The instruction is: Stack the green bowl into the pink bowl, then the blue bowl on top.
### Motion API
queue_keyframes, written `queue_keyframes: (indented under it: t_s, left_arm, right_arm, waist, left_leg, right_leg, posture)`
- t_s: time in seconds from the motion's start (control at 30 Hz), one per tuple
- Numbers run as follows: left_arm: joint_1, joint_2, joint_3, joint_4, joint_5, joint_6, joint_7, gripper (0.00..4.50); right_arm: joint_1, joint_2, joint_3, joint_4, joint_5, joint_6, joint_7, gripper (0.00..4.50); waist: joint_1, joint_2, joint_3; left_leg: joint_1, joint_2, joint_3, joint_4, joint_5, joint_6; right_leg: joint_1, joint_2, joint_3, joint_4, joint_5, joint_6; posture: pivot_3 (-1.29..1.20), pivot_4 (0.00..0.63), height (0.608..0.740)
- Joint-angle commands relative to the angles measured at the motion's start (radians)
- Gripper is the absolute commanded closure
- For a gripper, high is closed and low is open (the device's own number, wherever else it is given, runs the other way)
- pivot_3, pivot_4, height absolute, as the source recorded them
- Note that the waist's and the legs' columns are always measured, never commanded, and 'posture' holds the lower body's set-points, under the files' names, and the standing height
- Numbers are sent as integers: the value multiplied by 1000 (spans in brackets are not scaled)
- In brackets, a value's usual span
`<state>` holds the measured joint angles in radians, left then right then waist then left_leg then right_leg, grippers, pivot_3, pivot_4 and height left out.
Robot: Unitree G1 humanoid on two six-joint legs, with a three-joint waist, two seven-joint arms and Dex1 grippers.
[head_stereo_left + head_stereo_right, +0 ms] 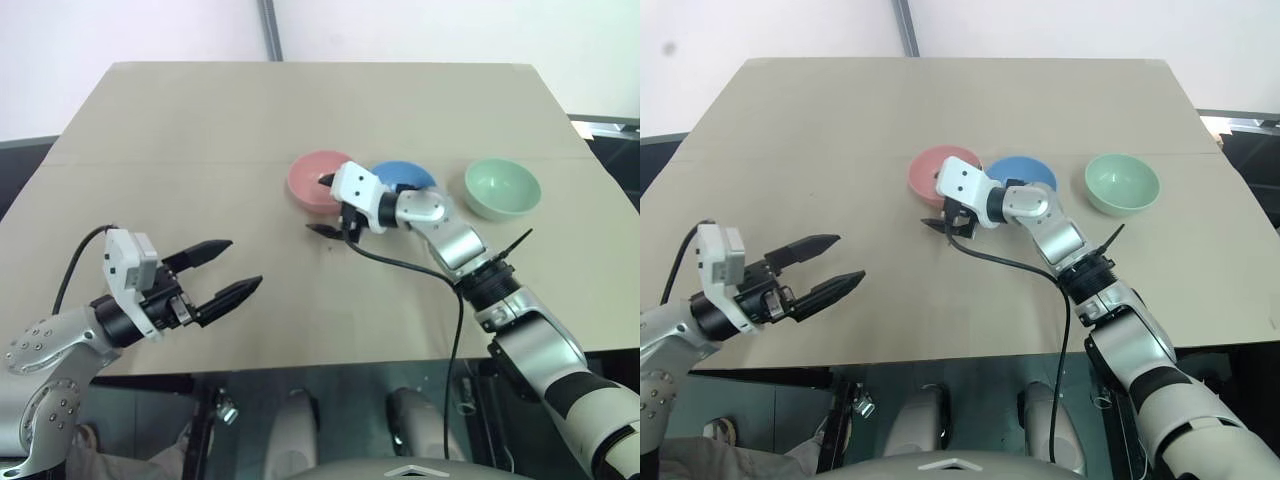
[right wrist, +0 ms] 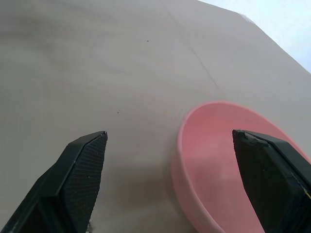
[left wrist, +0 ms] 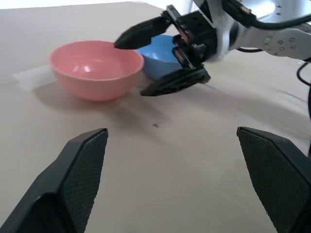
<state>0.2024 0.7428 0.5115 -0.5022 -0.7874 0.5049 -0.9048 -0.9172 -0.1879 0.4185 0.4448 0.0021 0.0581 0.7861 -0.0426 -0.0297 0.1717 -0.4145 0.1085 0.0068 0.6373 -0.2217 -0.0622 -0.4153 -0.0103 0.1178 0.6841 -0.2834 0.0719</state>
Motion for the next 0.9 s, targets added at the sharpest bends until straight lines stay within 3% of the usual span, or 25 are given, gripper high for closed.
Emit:
queue_keyframes:
  t_s: [0.03,0.33,0.9]
  left_arm:
    - [6,-10,27,-50,-11,-29,12,0]
    - [-96,-11,-73,25,24,-51,4,0]
    - [-298,-23,-220,186,76,-73,-65,0]
  right_arm:
    - [-25,6,-36,-38,2,-28,16,22]
    - [36,15,-66,-188,13,51,-12,22]
    - [217,-58,-190,-640,84,390,-99,22]
  waist:
    - [-1,0,0]
    - [1,0,0]
    - [0,0,0]
  left_leg:
    - [0,0,0,0,0,0]
    - [0,0,-1,0,0,0]
    - [0,0,-1,0,0,0]
  right_leg:
    - [0,0,0,0,0,0]
    - [0,0,-1,1,0,0]
    - [0,0,-1,1,0,0]
  posture:
    - [0,150,740]
    - [0,150,740]
    - [0,150,740]
